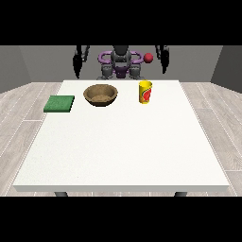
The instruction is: Pick the cup and pour the ball into the bowl, then pick the bowl and place it on the pad
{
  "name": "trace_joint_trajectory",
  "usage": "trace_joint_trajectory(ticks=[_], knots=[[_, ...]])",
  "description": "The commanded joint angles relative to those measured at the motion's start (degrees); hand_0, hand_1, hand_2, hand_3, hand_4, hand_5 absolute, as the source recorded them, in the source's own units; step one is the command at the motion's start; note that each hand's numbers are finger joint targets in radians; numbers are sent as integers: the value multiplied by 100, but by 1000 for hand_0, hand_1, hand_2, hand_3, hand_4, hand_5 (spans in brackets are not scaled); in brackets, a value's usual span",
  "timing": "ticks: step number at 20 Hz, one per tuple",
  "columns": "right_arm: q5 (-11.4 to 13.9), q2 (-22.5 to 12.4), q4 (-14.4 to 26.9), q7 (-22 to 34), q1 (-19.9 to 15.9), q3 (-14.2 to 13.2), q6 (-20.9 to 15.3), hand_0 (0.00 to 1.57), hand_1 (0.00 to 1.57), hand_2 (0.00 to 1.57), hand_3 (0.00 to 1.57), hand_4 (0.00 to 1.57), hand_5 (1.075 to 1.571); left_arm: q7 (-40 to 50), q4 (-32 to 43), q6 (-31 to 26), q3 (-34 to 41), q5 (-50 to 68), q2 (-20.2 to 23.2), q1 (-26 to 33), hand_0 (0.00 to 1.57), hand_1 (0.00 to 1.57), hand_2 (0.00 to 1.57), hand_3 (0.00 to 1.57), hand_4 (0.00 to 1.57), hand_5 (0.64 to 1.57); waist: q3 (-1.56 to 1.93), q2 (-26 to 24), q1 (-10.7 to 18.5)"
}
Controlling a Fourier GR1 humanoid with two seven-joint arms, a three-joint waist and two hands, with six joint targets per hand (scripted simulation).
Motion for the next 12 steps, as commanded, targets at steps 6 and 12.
trace_joint_trajectory(ticks=[6,12], knots=[[-14,-321,-631,583,-112,-83,39,0,0,0,0,0,1569,611,-598,-49,125,106,272,-81,0,0,0,0,0,1557,-145,-1607,22],[-1572,-1291,-775,765,-87,-1361,1258,0,0,0,0,0,1570,906,-924,-309,1100,1460,317,-245,0,0,0,0,0,1552,-146,-945,-22]])
